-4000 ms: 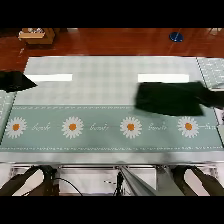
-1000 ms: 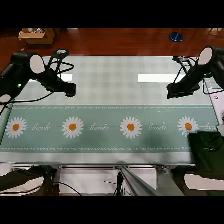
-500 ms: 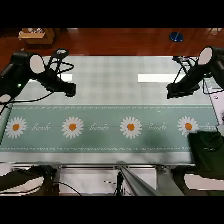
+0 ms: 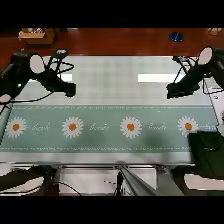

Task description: Fold the shirts.

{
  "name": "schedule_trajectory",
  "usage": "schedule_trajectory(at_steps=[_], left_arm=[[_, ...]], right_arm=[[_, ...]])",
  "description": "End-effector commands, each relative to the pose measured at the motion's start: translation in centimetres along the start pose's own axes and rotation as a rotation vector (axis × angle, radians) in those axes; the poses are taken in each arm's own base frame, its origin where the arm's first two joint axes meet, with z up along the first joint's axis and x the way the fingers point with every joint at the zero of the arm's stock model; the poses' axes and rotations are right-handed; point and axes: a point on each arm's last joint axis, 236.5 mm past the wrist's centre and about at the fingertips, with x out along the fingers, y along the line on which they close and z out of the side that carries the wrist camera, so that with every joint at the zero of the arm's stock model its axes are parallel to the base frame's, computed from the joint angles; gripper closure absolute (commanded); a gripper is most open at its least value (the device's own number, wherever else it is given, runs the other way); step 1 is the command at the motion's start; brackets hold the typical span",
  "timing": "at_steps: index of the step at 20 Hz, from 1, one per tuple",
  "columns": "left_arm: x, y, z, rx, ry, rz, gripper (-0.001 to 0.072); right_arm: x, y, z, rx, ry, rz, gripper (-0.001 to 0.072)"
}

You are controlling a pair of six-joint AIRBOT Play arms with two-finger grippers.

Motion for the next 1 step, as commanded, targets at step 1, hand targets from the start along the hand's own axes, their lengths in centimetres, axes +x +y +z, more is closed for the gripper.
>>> schedule_trajectory(at_steps=[1], left_arm=[[0.02,-0.01,0.02,0.001,0.0,0.0,-0.0009]], right_arm=[[0.0,0.05,0.03,-0.001,0.0,0.0,0.0232]])
